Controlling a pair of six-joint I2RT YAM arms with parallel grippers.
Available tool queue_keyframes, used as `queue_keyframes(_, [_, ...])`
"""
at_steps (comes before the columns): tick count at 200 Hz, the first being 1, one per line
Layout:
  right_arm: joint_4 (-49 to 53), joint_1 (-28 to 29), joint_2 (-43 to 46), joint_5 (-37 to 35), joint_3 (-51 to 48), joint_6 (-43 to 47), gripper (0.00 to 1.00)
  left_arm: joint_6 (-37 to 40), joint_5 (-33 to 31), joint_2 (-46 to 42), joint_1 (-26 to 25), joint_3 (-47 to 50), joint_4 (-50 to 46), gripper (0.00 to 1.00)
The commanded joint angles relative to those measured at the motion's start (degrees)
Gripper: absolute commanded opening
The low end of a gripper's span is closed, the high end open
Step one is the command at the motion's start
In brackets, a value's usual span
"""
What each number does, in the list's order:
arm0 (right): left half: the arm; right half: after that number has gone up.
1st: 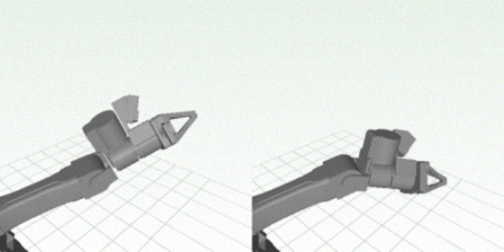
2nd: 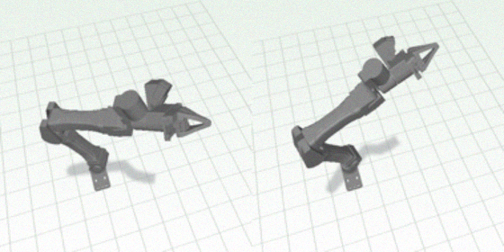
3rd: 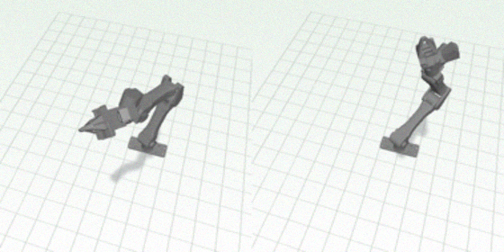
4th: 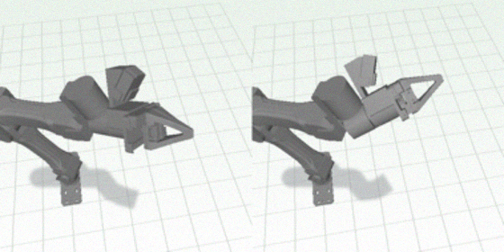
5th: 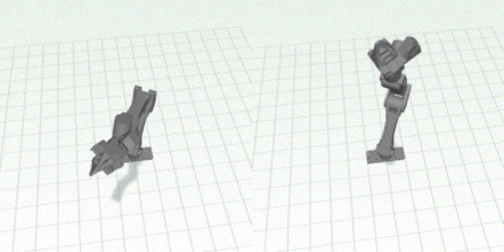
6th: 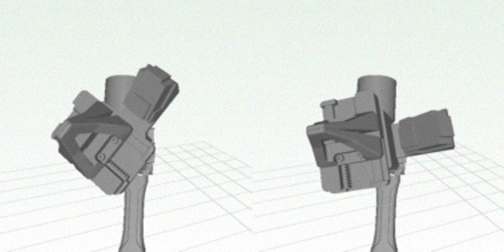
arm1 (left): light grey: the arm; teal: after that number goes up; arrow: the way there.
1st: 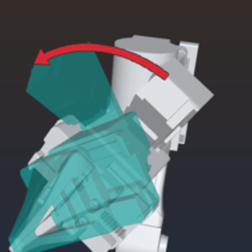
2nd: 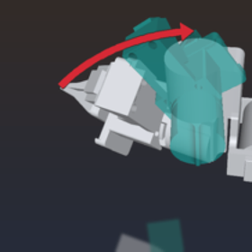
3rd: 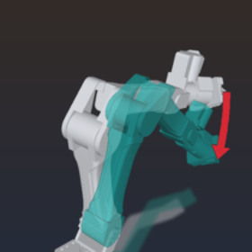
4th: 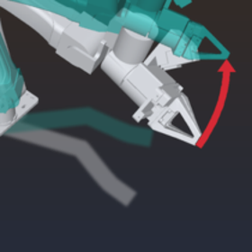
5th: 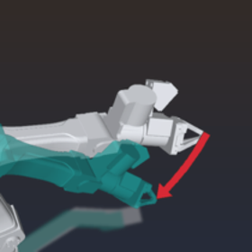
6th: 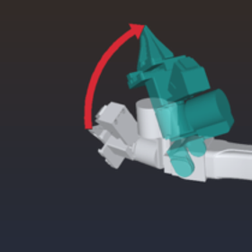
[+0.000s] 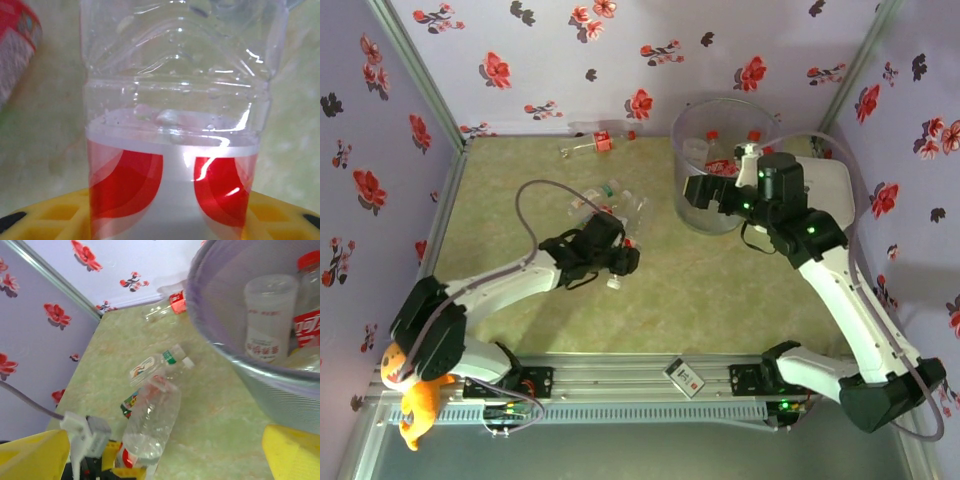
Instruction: Put the plastic bottles in the bin
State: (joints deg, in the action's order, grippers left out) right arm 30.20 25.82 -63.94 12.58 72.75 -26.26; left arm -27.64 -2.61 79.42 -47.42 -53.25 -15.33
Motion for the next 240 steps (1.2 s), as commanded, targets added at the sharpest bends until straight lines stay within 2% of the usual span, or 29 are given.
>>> queue_keyframes(1, [-5.4, 2.2, -2.9, 1.1, -0.1, -3.5, 0.99, 2.9, 6.2, -3.9, 1.9, 2.3, 8.4, 0.29])
queue_keyframes(26, [-10.4, 4.7, -8.1, 3.7, -0.8, -6.0, 0.99, 2.0, 11.1, -5.6, 3.9, 5.0, 15.2, 0.23])
queue_keyframes(50, [-14.5, 6.3, -13.5, 5.5, -0.5, -7.3, 0.99, 1.9, 14.6, -5.3, 4.0, 6.0, 19.4, 0.10])
queue_keyframes(67, [-17.3, 6.4, -17.1, 7.2, -0.6, -8.6, 0.99, 1.6, 15.4, -5.1, 4.0, 6.1, 20.3, 0.05])
queue_keyframes(126, [-20.4, 6.7, -24.2, 9.2, -0.4, -11.1, 0.98, 1.3, 16.7, -5.1, 4.0, 6.9, 22.9, 0.02])
queue_keyframes(176, [-19.3, 7.4, -24.9, 8.5, -0.7, -11.4, 0.79, 0.9, 16.0, -3.9, 4.5, 7.1, 23.9, 0.02])
queue_keyframes(198, [-19.3, 7.5, -24.6, 8.5, -0.4, -11.2, 0.64, 0.8, 15.7, -4.2, 4.8, 7.4, 24.1, 0.04])
queue_keyframes(229, [-19.0, 7.5, -25.0, 8.3, 0.0, -11.0, 0.53, 0.5, 15.3, -5.3, 4.9, 7.9, 23.4, 0.15])
queue_keyframes(240, [-18.9, 7.6, -25.1, 8.4, 0.2, -10.9, 0.51, 0.5, 15.1, -5.9, 5.0, 7.9, 22.8, 0.21])
